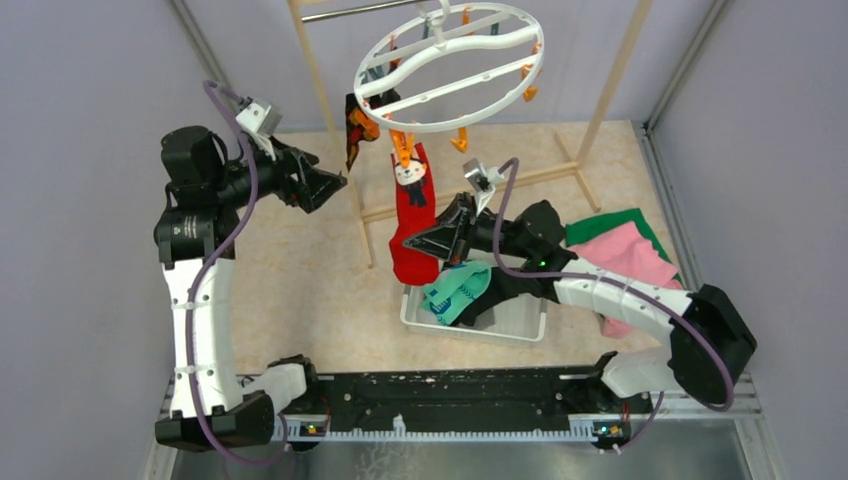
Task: Remove the socks clipped to the hanger
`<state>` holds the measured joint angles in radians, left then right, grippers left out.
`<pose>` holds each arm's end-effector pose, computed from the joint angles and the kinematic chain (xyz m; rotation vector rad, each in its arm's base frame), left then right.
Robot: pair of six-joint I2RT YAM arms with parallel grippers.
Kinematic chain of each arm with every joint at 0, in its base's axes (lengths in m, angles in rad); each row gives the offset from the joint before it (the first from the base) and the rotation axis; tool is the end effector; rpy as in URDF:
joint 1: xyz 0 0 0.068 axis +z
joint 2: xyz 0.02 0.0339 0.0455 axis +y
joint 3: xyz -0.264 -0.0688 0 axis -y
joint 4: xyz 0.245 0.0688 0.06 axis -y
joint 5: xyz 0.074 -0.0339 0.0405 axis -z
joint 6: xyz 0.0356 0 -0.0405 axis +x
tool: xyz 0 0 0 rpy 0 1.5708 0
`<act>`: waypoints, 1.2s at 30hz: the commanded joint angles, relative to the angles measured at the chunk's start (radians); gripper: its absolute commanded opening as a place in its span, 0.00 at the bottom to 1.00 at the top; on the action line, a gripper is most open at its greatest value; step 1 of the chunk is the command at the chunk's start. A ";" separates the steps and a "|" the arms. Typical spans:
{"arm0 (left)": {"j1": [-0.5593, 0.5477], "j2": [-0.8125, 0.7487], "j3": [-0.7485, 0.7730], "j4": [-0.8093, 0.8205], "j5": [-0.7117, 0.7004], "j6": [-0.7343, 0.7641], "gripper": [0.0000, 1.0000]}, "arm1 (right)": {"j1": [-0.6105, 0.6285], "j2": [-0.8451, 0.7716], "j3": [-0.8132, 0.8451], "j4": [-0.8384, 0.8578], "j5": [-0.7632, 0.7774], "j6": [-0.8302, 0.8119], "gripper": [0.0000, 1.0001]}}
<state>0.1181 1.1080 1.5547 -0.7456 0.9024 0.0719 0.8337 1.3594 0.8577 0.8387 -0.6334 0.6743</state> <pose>0.1910 -0.0055 0.4814 0.5696 1.7163 -0.7020 0.1895 0.2401 0.3404 -0.7371 1.3098 1.6428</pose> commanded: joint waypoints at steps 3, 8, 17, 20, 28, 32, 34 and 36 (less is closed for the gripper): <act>-0.023 -0.028 -0.104 0.257 0.186 -0.200 0.88 | -0.024 -0.105 -0.034 -0.027 0.002 0.039 0.00; -0.164 0.035 -0.113 0.307 0.149 -0.241 0.85 | -0.034 -0.078 -0.016 0.020 -0.017 0.113 0.01; -0.285 0.096 -0.167 0.475 0.068 -0.286 0.88 | -0.047 0.011 0.007 0.132 -0.087 0.242 0.01; -0.288 0.150 -0.132 0.505 0.086 -0.303 0.89 | -0.062 0.023 0.005 0.167 -0.104 0.287 0.02; -0.290 0.217 -0.160 0.736 0.151 -0.497 0.91 | -0.071 0.050 0.017 0.203 -0.147 0.368 0.01; -0.290 0.237 -0.164 0.838 0.173 -0.560 0.91 | -0.076 0.060 0.019 0.246 -0.179 0.410 0.00; -0.290 0.243 -0.172 0.877 0.185 -0.585 0.91 | -0.078 0.068 0.020 0.273 -0.195 0.442 0.00; -0.290 0.246 -0.180 0.919 0.195 -0.616 0.90 | -0.082 0.074 0.018 0.306 -0.208 0.480 0.00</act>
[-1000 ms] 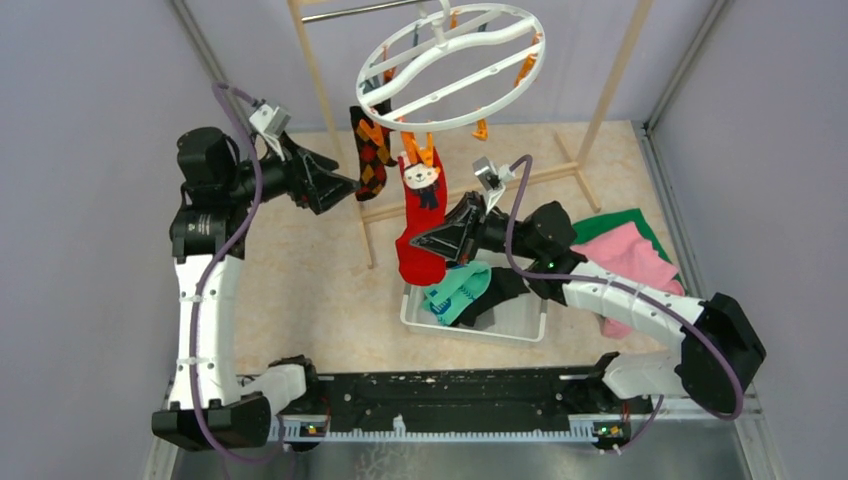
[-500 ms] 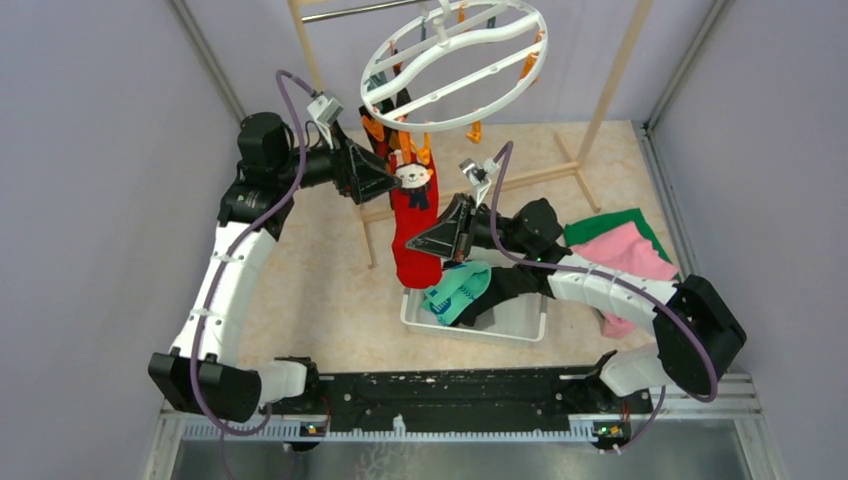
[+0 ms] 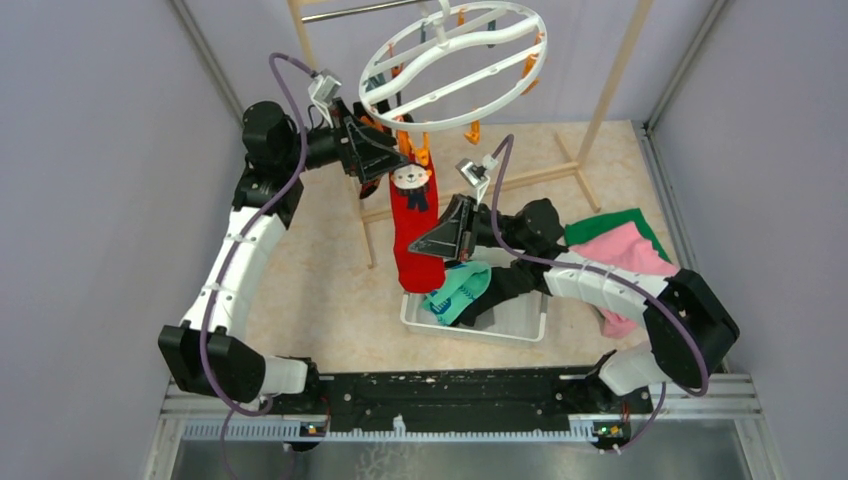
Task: Remove the socks clipped to the hanger
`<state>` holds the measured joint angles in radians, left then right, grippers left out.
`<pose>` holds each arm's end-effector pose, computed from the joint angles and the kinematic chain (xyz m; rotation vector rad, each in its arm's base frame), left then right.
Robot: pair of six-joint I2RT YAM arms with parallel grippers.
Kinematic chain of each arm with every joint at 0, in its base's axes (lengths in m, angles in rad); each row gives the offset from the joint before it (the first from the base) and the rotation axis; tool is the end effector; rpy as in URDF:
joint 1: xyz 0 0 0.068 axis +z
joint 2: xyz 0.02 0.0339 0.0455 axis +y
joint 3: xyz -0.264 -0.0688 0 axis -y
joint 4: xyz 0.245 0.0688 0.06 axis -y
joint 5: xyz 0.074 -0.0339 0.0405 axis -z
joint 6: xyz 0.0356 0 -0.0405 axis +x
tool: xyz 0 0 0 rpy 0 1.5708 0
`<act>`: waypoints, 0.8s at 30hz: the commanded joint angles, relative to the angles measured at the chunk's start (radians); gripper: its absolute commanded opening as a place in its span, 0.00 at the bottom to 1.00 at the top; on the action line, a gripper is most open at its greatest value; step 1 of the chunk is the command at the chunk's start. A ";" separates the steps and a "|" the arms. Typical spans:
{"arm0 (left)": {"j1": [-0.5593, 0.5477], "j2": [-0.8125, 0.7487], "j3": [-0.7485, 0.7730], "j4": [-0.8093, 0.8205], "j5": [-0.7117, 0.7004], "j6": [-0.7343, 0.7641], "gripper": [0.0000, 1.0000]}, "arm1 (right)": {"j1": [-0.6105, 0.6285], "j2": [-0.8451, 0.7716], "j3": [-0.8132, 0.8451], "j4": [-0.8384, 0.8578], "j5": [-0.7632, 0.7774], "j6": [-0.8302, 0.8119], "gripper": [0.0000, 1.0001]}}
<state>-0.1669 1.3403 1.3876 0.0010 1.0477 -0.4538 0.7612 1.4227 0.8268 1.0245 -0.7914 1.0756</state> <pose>0.2841 -0.0791 0.4465 0.6627 1.5607 -1.2623 0.2052 0.2305 0.3279 -0.6411 1.4384 1.9676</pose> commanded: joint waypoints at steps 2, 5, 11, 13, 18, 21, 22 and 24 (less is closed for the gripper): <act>-0.005 0.018 -0.022 0.213 0.057 -0.124 0.90 | -0.015 0.015 0.044 0.160 -0.059 0.114 0.00; -0.005 0.027 -0.038 0.260 0.063 -0.173 0.90 | -0.023 0.020 0.040 0.214 -0.063 0.160 0.00; -0.006 0.044 -0.079 0.374 0.078 -0.291 0.89 | -0.027 0.027 0.049 0.276 -0.071 0.216 0.00; -0.013 0.055 -0.084 0.421 0.086 -0.337 0.88 | -0.027 0.027 0.048 0.278 -0.074 0.222 0.00; -0.040 0.070 -0.089 0.456 0.066 -0.364 0.86 | -0.035 0.029 0.035 0.314 -0.073 0.254 0.00; -0.040 0.058 -0.110 0.431 0.050 -0.339 0.86 | -0.049 0.021 0.020 0.362 -0.072 0.291 0.00; -0.040 0.050 -0.121 0.422 0.041 -0.321 0.87 | -0.054 0.015 0.015 0.374 -0.072 0.301 0.00; -0.040 0.039 -0.143 0.443 0.037 -0.330 0.87 | -0.058 0.005 0.009 0.367 -0.073 0.304 0.00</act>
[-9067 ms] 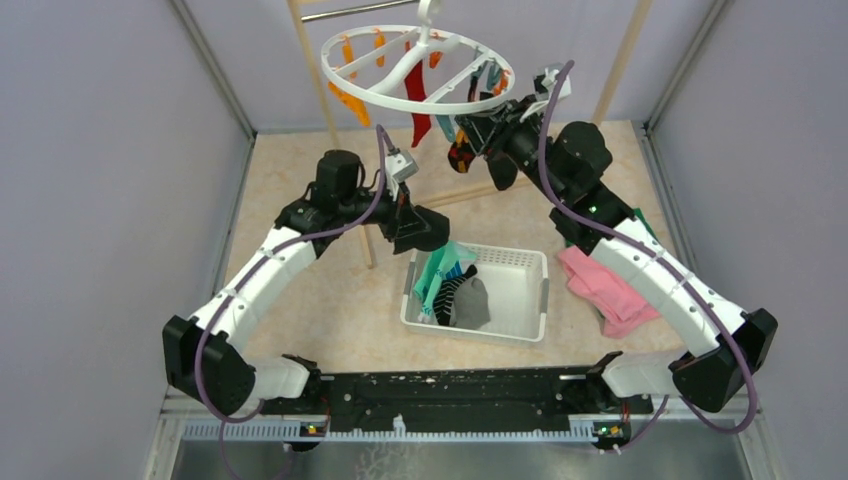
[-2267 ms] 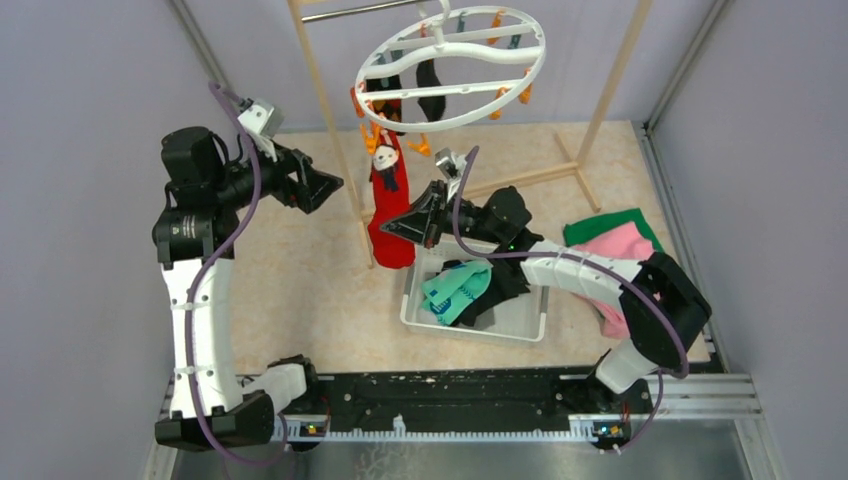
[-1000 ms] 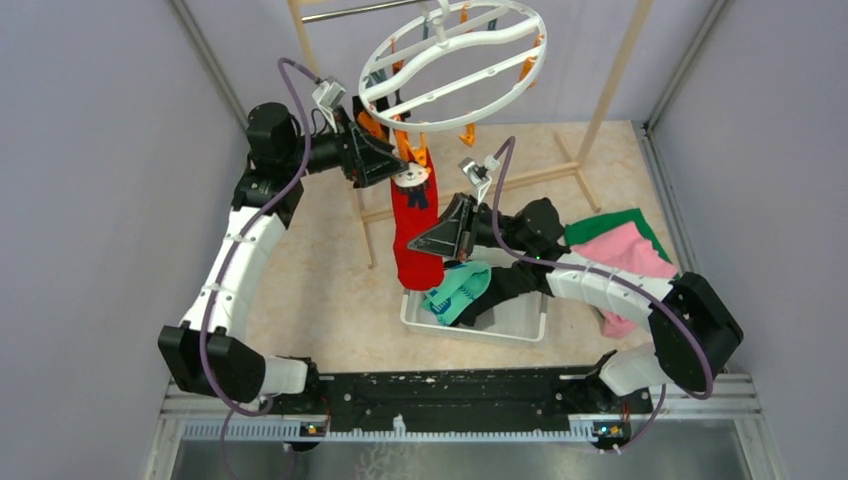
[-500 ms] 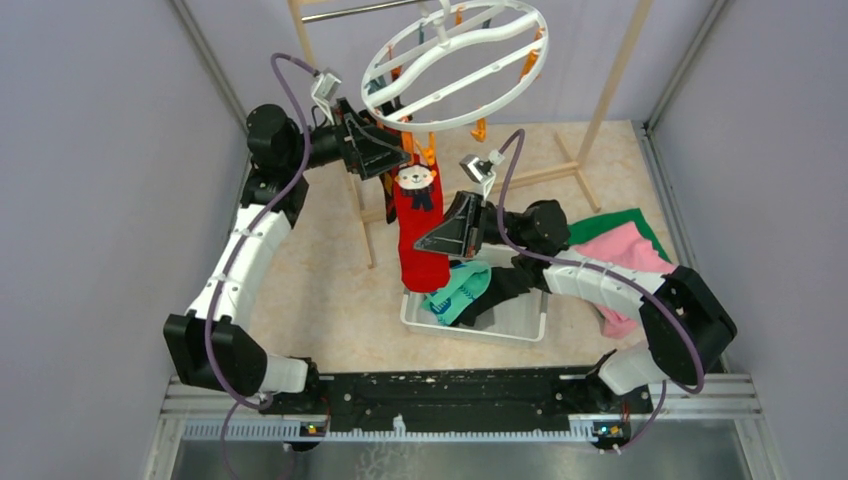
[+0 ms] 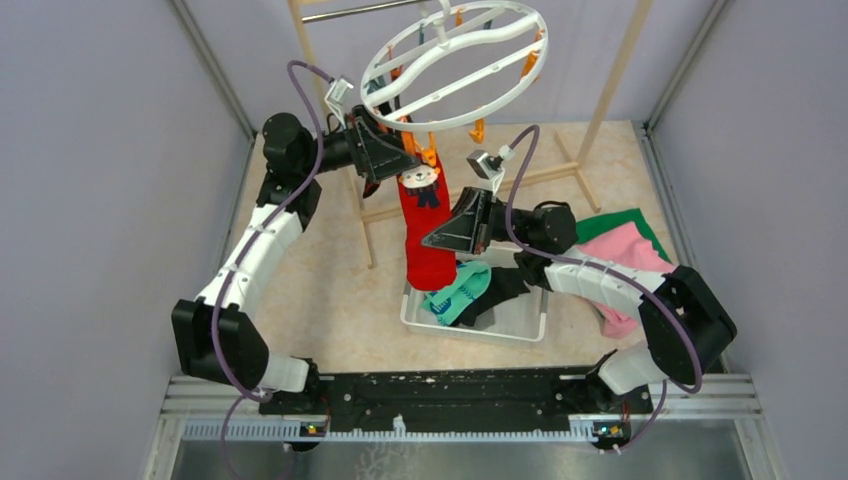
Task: Remove the socks clipped to the hanger
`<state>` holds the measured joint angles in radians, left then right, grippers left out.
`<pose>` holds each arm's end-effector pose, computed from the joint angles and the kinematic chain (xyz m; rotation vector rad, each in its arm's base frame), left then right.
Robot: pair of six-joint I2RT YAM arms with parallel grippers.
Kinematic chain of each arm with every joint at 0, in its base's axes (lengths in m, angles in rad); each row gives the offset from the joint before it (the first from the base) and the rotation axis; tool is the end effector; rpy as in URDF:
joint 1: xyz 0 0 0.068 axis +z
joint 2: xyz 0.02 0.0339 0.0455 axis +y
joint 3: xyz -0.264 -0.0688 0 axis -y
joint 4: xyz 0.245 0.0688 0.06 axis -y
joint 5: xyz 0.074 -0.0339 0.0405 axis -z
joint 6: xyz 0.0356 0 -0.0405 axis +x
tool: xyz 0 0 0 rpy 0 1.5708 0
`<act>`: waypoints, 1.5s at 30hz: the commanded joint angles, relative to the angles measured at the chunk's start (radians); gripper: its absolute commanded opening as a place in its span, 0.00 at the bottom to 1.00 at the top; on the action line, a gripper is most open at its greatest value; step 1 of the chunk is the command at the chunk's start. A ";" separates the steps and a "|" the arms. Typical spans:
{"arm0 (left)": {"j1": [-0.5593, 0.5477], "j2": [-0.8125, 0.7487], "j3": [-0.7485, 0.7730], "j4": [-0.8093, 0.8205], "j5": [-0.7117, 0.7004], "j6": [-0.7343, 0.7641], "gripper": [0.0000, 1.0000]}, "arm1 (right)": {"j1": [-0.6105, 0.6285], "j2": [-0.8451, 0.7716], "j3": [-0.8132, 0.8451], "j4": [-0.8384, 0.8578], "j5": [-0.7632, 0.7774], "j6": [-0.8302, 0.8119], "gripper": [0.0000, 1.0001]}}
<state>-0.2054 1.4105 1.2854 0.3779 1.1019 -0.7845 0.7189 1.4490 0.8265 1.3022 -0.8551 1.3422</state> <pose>0.3025 -0.0955 0.4256 0.6151 1.5350 -1.4950 0.2063 0.2163 0.3426 -0.6360 1.3157 2.1464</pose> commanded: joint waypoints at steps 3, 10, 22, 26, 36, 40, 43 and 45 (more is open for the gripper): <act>-0.002 -0.034 -0.065 0.160 -0.018 -0.083 0.85 | -0.015 -0.028 0.010 0.050 -0.020 0.019 0.00; -0.002 -0.016 -0.058 0.336 -0.045 -0.207 0.75 | -0.016 -0.022 0.001 0.031 -0.025 0.007 0.00; -0.002 -0.021 -0.087 0.355 -0.098 -0.220 0.63 | -0.015 -0.049 -0.013 0.009 -0.030 0.000 0.00; -0.002 -0.029 -0.096 0.375 -0.109 -0.232 0.37 | -0.015 -0.052 -0.017 0.004 -0.028 -0.001 0.00; -0.017 -0.058 -0.073 0.262 -0.127 -0.161 0.06 | -0.029 -0.187 0.038 -0.838 0.122 -0.569 0.05; -0.050 -0.066 -0.043 0.156 -0.129 -0.080 0.05 | -0.029 -0.287 0.055 -1.264 0.455 -0.861 0.11; -0.087 -0.058 0.000 0.049 -0.134 0.006 0.06 | -0.027 -0.345 0.012 -1.323 0.527 -0.901 0.20; -0.116 -0.049 0.037 -0.017 -0.139 0.058 0.06 | -0.027 -0.365 -0.004 -1.373 0.543 -0.913 0.23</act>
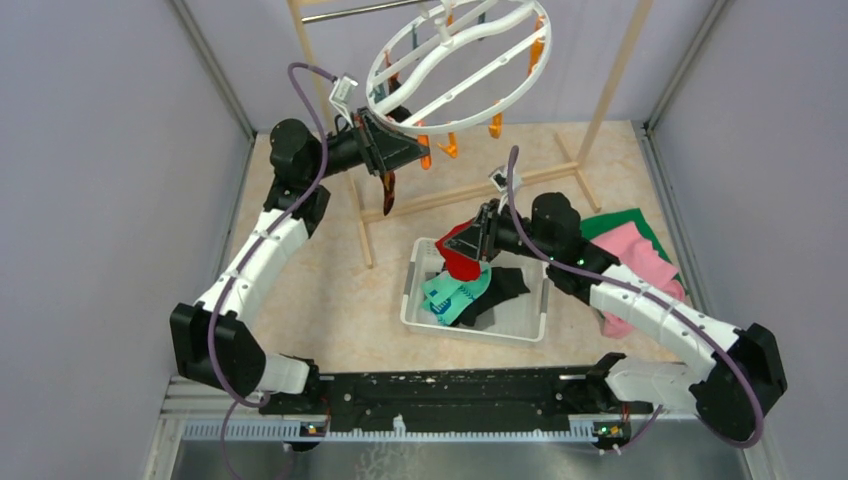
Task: Remove the socks clipped to the hanger
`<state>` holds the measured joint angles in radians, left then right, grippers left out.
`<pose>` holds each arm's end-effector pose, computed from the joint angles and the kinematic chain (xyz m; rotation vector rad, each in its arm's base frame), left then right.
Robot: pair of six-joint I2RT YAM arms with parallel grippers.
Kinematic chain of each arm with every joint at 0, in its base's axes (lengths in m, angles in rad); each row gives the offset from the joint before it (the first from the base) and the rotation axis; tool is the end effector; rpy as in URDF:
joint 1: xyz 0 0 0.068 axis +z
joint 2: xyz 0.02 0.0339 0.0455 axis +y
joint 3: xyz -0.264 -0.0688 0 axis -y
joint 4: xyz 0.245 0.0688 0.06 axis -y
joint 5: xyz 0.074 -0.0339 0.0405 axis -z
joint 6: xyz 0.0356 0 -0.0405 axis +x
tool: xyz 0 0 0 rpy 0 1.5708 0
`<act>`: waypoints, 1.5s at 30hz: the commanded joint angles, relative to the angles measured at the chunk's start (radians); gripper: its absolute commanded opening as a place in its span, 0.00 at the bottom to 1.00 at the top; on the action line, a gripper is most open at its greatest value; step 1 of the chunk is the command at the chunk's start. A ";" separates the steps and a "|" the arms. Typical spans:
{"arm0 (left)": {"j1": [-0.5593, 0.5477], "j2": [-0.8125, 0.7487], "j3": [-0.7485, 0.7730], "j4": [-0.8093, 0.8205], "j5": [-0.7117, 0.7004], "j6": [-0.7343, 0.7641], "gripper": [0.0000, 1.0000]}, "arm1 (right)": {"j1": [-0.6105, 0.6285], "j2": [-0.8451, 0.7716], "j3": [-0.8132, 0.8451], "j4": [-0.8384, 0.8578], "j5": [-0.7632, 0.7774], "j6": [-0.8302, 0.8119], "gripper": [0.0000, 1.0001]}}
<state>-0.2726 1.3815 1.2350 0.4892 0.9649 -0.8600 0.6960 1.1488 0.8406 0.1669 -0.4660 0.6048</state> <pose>0.2909 -0.1117 0.4281 0.5279 1.4678 -1.5064 0.1956 0.1843 0.3223 -0.4668 1.8380 1.3267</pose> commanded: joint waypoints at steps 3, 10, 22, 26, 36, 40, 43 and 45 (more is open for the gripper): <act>-0.071 -0.015 0.118 -0.188 -0.009 0.176 0.05 | -0.004 -0.078 -0.034 -0.329 0.188 -0.191 0.28; -0.091 -0.014 0.157 -0.296 -0.040 0.261 0.05 | 0.048 -0.093 -0.022 -0.614 0.360 -0.207 0.36; -0.103 -0.005 0.179 -0.317 -0.046 0.274 0.05 | 0.132 -0.159 0.014 -0.847 0.457 -0.182 0.98; -0.108 -0.002 0.180 -0.313 -0.044 0.271 0.05 | 0.132 -0.235 0.092 -0.942 0.587 -0.220 0.95; -0.147 0.026 0.222 -0.360 -0.050 0.305 0.04 | 0.132 -0.217 -0.104 -0.187 0.650 -0.554 0.98; -0.148 0.036 0.240 -0.374 -0.053 0.315 0.04 | 0.143 -0.027 -0.124 0.228 0.622 -0.707 0.99; -0.147 0.046 0.248 -0.378 -0.052 0.313 0.04 | 0.144 0.144 -0.114 0.528 0.598 -0.791 0.99; -0.149 0.054 0.252 -0.376 -0.052 0.308 0.04 | 0.145 0.271 -0.045 0.616 0.584 -0.813 0.99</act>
<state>-0.4049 1.4197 1.4441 0.1089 0.8722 -0.5678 0.8295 1.2701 0.7143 0.3309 0.1520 -0.0708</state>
